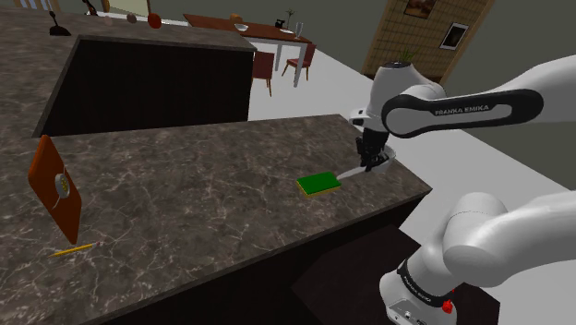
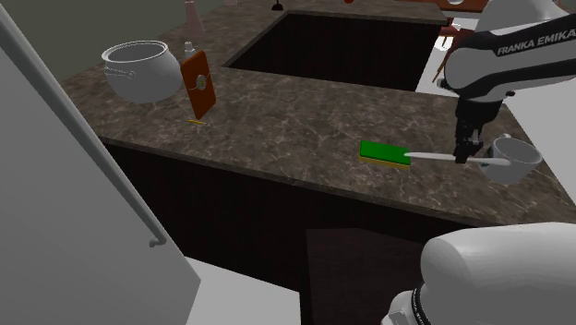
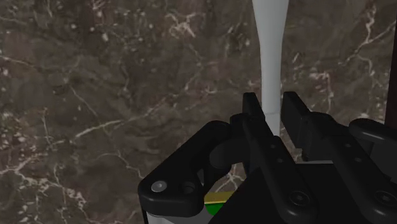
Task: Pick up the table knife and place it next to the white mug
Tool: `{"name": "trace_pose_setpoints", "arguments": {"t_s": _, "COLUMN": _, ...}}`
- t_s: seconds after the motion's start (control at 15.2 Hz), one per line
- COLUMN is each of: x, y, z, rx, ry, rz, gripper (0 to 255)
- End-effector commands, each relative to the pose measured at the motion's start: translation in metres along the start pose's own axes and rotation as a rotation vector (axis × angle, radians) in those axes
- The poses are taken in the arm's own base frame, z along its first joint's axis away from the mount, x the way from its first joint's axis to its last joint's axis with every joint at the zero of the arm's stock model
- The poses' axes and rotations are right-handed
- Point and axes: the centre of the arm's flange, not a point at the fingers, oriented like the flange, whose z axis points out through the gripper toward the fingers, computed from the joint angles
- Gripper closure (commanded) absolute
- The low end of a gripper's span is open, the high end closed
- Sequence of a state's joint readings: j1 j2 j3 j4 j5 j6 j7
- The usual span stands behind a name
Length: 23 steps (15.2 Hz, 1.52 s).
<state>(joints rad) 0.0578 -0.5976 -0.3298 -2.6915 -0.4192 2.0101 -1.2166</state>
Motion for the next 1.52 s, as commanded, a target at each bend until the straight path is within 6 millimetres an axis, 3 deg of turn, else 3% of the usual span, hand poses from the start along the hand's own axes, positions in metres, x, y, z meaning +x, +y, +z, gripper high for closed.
{"name": "trace_pose_setpoints", "arguments": {"t_s": 0.0, "x": 0.003, "y": 0.000, "z": 0.011, "rx": -0.001, "ry": 0.000, "rz": 0.000, "gripper": 255}}
{"name": "trace_pose_setpoints", "arguments": {"t_s": 0.46, "x": 0.011, "y": 0.001, "z": 0.049, "rx": -0.001, "ry": 0.000, "rz": 0.000, "gripper": 255}}
{"name": "trace_pose_setpoints", "arguments": {"t_s": 0.99, "x": 0.011, "y": 0.001, "z": 0.049, "rx": -0.001, "ry": 0.000, "rz": 0.000, "gripper": 255}}
{"name": "trace_pose_setpoints", "arguments": {"t_s": 1.06, "x": 0.011, "y": 0.001, "z": 0.049, "rx": -0.001, "ry": 0.000, "rz": 0.000, "gripper": 0}}
{"name": "trace_pose_setpoints", "arguments": {"t_s": 1.39, "x": 0.011, "y": 0.001, "z": 0.049, "rx": -0.001, "ry": 0.000, "rz": 0.000, "gripper": 0}}
{"name": "trace_pose_setpoints", "arguments": {"t_s": 1.45, "x": 0.011, "y": 0.001, "z": 0.036, "rx": -0.001, "ry": 0.000, "rz": 0.000, "gripper": 0}}
